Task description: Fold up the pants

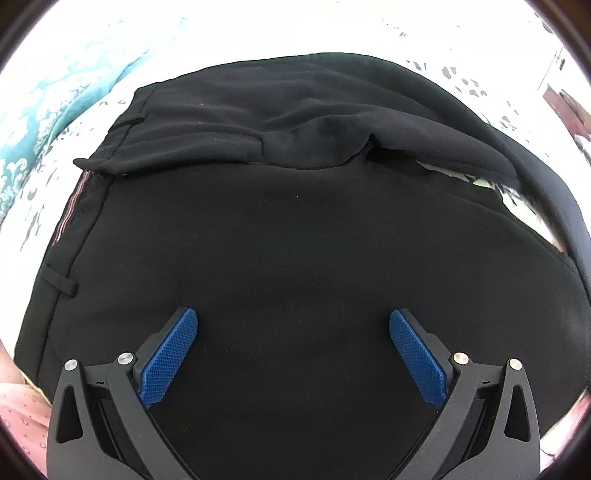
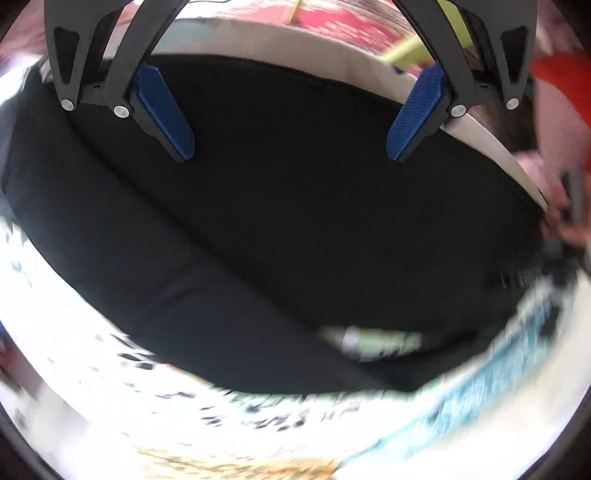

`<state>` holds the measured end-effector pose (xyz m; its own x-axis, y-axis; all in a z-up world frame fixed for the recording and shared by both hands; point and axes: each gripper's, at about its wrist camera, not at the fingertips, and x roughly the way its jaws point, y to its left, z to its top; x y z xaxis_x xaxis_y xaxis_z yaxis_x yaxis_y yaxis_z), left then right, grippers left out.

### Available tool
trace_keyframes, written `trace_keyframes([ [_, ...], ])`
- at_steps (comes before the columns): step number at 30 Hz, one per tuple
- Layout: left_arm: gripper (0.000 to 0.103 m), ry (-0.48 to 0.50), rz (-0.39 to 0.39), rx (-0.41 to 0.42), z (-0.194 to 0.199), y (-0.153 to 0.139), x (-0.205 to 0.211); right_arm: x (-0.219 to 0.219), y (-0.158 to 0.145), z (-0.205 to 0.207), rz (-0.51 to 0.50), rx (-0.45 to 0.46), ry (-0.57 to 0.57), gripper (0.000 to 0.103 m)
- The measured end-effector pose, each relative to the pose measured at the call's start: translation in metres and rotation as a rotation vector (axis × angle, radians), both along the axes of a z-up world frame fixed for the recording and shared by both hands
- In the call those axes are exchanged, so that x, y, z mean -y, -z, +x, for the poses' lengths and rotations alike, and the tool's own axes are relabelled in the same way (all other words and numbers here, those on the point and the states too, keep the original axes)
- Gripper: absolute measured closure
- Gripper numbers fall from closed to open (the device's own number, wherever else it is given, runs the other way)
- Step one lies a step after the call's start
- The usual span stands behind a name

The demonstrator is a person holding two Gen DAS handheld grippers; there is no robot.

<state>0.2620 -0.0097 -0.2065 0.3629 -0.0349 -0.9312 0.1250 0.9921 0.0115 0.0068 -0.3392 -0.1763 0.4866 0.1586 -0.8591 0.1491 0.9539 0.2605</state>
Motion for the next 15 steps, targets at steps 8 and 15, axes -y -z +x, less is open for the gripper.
trace_keyframes([
  [8,0.000,-0.004,0.004,0.009,-0.004,0.001,-0.002,0.103,0.011,-0.058,0.478,0.107,0.411,0.001],
  [15,0.000,0.005,0.002,0.032,-0.013,0.001,-0.004,0.144,0.015,-0.081,0.519,0.166,0.684,0.002],
])
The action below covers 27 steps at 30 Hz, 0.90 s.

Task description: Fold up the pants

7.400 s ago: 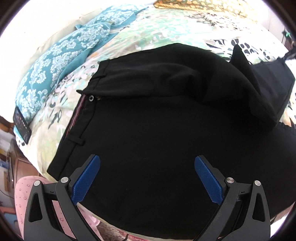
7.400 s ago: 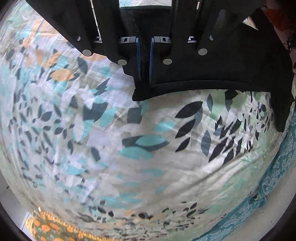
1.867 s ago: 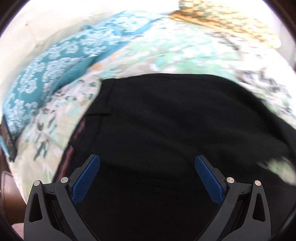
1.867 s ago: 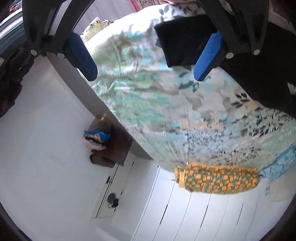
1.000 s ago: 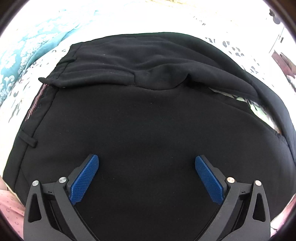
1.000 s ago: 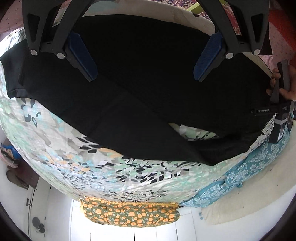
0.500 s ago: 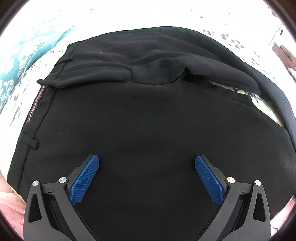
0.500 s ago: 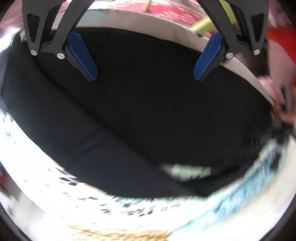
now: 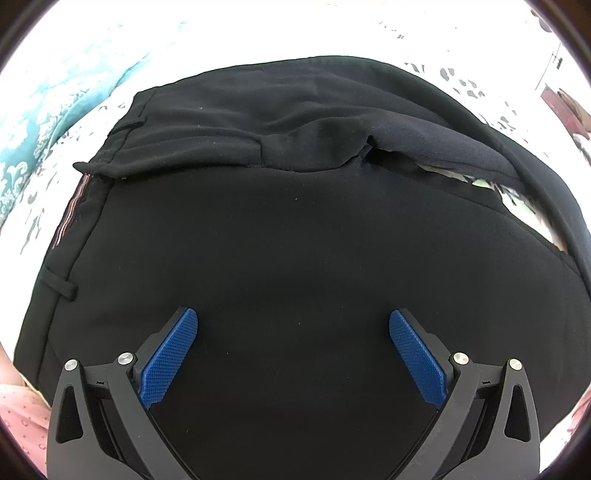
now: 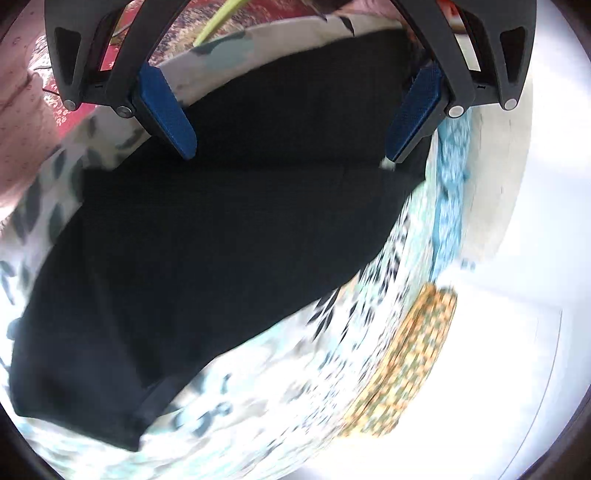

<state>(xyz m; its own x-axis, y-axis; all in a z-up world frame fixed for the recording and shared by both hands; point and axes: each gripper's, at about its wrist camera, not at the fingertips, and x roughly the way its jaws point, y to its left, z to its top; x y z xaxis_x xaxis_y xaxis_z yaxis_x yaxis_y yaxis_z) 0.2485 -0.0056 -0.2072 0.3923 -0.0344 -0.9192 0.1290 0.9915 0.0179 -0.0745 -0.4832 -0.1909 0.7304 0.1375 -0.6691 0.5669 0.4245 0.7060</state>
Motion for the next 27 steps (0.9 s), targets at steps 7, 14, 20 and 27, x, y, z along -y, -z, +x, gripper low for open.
trace_keyframes([
  [7,0.000,0.000,-0.001,0.029,-0.004,0.001,-0.002,0.024,0.000,0.003,-0.023,-0.051,0.081,0.046],
  [14,0.001,0.002,-0.005,-0.026,0.003,-0.006,-0.002,0.031,-0.025,-0.003,-0.164,-0.047,0.056,0.097],
  [20,0.001,-0.028,-0.321,-0.011,0.049,-0.057,-0.007,0.006,-0.097,0.003,-0.448,0.098,-0.066,0.098],
  [27,0.001,-0.105,-0.474,-0.109,0.171,-0.063,0.030,-0.013,-0.133,0.002,-0.541,0.198,-0.137,0.098],
])
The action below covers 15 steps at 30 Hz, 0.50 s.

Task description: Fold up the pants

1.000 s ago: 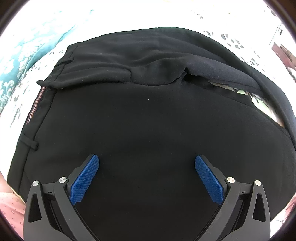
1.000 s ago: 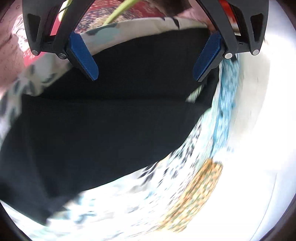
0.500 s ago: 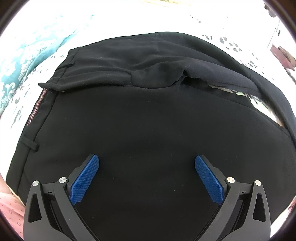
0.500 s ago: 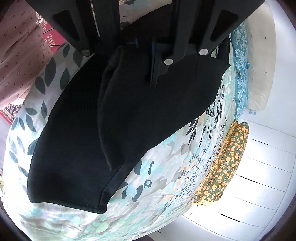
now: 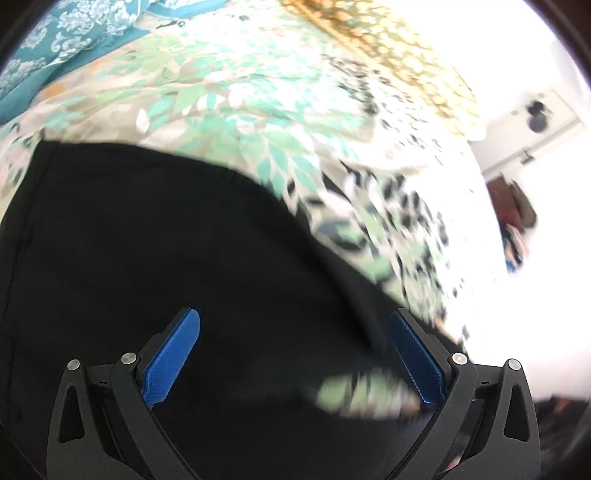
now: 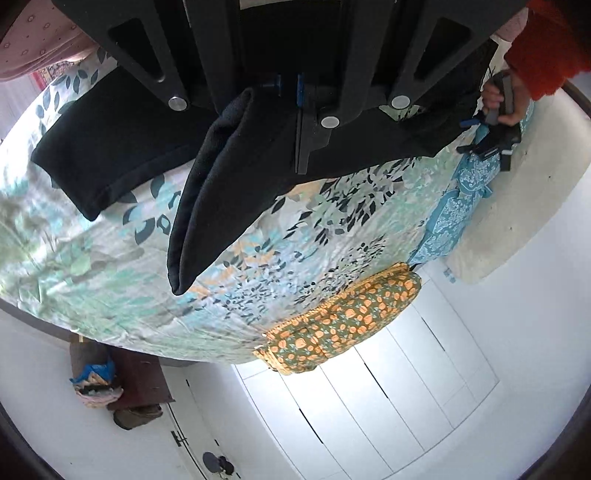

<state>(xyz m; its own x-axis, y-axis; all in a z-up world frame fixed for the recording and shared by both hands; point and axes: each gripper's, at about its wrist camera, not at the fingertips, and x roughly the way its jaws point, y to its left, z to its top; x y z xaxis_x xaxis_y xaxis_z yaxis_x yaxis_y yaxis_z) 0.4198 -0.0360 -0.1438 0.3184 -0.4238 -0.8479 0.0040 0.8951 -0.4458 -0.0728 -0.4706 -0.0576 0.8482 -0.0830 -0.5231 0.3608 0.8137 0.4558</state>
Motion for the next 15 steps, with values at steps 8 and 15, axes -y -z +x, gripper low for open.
trace_keyframes([
  [8,0.022,-0.086,0.024,-0.126,0.060,0.035,0.016,-0.008,-0.032,-0.010,-0.027,0.069,-0.061,0.098],
  [15,0.087,-0.107,0.008,-0.140,0.058,0.049,0.004,0.000,-0.054,-0.033,0.022,0.135,-0.101,0.098],
])
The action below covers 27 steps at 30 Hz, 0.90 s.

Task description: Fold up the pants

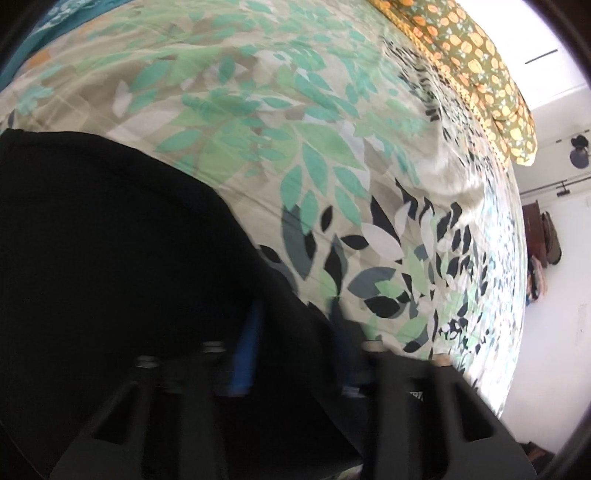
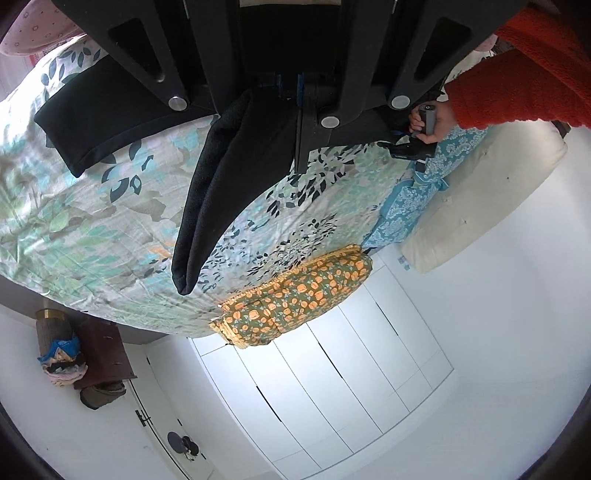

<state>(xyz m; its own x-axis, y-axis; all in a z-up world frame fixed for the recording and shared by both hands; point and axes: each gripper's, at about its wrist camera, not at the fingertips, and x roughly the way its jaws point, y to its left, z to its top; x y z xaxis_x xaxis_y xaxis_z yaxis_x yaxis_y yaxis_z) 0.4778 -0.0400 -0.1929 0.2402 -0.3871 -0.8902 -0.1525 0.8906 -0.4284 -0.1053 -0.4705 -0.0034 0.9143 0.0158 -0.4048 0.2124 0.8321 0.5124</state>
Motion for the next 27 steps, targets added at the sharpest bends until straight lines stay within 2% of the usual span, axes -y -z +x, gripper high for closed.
trace_keyframes([
  [1,0.093,-0.024,-0.028,0.014,-0.005,-0.005,-0.009,0.003,0.000,0.001,-0.002,-0.015,0.005,0.098],
  [3,0.095,-0.094,-0.127,0.075,-0.019,-0.025,-0.027,0.012,0.004,0.011,-0.017,-0.043,0.005,0.098],
  [6,0.095,-0.138,-0.218,0.251,-0.063,-0.093,-0.062,0.035,0.005,0.034,-0.008,-0.027,-0.008,0.098],
  [8,0.095,-0.128,-0.212,0.358,-0.105,-0.132,-0.082,0.049,0.001,0.051,0.000,-0.018,-0.024,0.098],
  [10,0.095,-0.118,-0.179,0.423,-0.163,-0.153,-0.101,0.062,0.002,0.062,0.014,-0.037,-0.039,0.098],
  [12,0.094,-0.121,-0.149,0.412,-0.213,-0.144,-0.112,0.076,0.012,0.067,0.021,-0.096,-0.050,0.098],
  [14,0.094,-0.106,-0.099,0.314,-0.261,-0.105,-0.112,0.091,0.032,0.065,0.034,-0.188,-0.057,0.098],
  [16,0.095,-0.087,-0.083,0.217,-0.283,-0.065,-0.107,0.105,0.062,0.064,0.042,-0.336,-0.048,0.098],
  [17,0.095,-0.086,-0.088,0.143,-0.292,-0.039,-0.105,0.111,0.078,0.062,0.044,-0.395,-0.048,0.098],
  [19,0.095,-0.069,-0.108,0.075,-0.299,-0.016,-0.098,0.119,0.105,0.056,0.036,-0.513,-0.044,0.098],
  [20,0.095,-0.048,-0.103,0.049,-0.299,-0.010,-0.092,0.124,0.115,0.051,0.041,-0.549,-0.033,0.098],
  [23,0.095,0.003,-0.092,0.038,-0.298,-0.011,-0.085,0.140,0.130,0.039,0.101,-0.600,0.013,0.098],
  [27,0.095,0.037,-0.084,0.034,-0.300,-0.016,-0.080,0.145,0.136,0.036,0.086,-0.679,0.025,0.098],
])
